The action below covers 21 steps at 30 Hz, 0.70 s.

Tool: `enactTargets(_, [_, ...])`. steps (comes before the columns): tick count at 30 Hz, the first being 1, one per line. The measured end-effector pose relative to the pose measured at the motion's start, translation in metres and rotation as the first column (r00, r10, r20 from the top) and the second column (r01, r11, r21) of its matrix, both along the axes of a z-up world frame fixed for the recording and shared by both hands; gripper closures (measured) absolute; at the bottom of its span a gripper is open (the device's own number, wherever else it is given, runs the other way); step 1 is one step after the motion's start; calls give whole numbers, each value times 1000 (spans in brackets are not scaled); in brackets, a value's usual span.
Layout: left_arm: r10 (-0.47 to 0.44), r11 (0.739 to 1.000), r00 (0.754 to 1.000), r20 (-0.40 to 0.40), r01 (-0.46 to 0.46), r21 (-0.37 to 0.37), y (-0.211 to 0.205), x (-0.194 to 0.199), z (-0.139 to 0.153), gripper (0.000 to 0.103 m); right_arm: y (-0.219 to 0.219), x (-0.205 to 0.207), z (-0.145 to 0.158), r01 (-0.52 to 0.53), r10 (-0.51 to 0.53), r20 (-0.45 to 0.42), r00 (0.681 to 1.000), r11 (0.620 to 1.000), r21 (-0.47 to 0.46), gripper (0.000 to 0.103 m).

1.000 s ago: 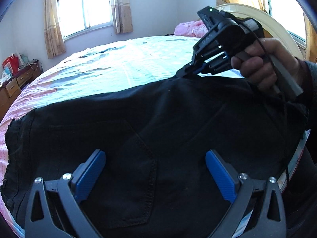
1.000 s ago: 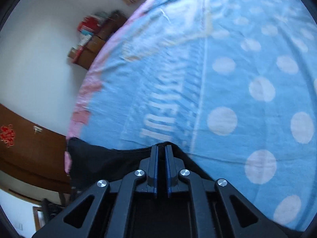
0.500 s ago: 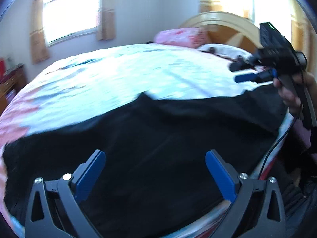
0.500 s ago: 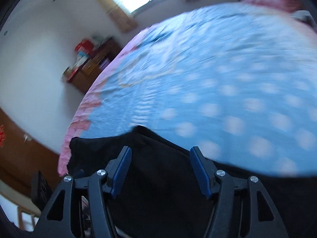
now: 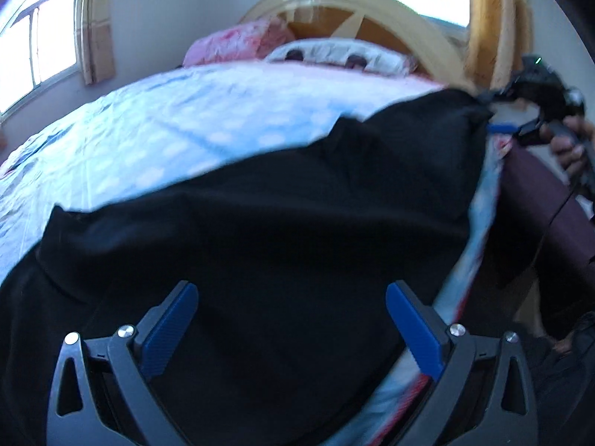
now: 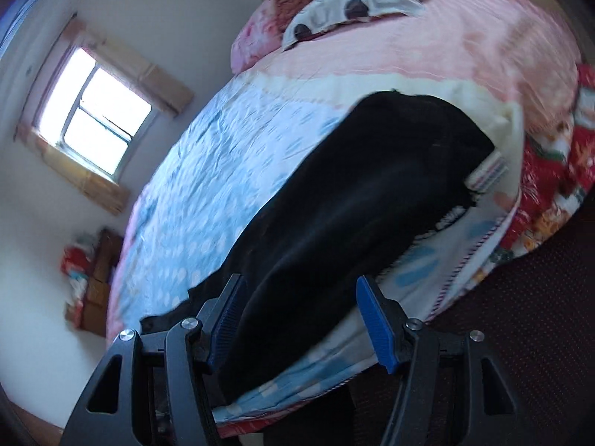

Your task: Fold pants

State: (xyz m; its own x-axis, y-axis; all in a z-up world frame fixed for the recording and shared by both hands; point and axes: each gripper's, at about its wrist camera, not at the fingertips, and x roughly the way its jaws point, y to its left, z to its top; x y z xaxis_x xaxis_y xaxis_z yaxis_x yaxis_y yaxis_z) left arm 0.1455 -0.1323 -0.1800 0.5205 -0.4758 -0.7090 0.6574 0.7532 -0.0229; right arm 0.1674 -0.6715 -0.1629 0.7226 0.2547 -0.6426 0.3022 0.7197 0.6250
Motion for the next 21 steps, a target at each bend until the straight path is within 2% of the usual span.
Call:
enactTargets(5, [42, 999, 999, 5, -42, -2, 19, -1, 2, 0, -6, 10, -3, 25, -26, 25, 999, 999, 25, 40])
enactTargets(9, [53, 999, 999, 10, -54, 3, 24, -1, 0, 0, -17, -3, 9, 113, -115, 75, 991, 993, 22, 40])
enactTargets(12, [52, 998, 998, 19, -52, 18, 22, 0, -3, 0, -40, -16, 18, 233, -229, 85, 970, 971, -50, 40])
enactTargets(15, [48, 998, 998, 31, -48, 28, 21, 0, -5, 0, -63, -20, 11, 282, -281, 47, 959, 959, -15, 41])
enactTargets(17, [48, 999, 998, 34, -49, 25, 21, 0, -5, 0, -71, -20, 7, 284, -283, 47, 958, 959, -5, 42])
enactTargets(21, [46, 999, 998, 36, -47, 24, 21, 1, -6, 0, -70, -16, 18, 256, -248, 106, 963, 964, -67, 49])
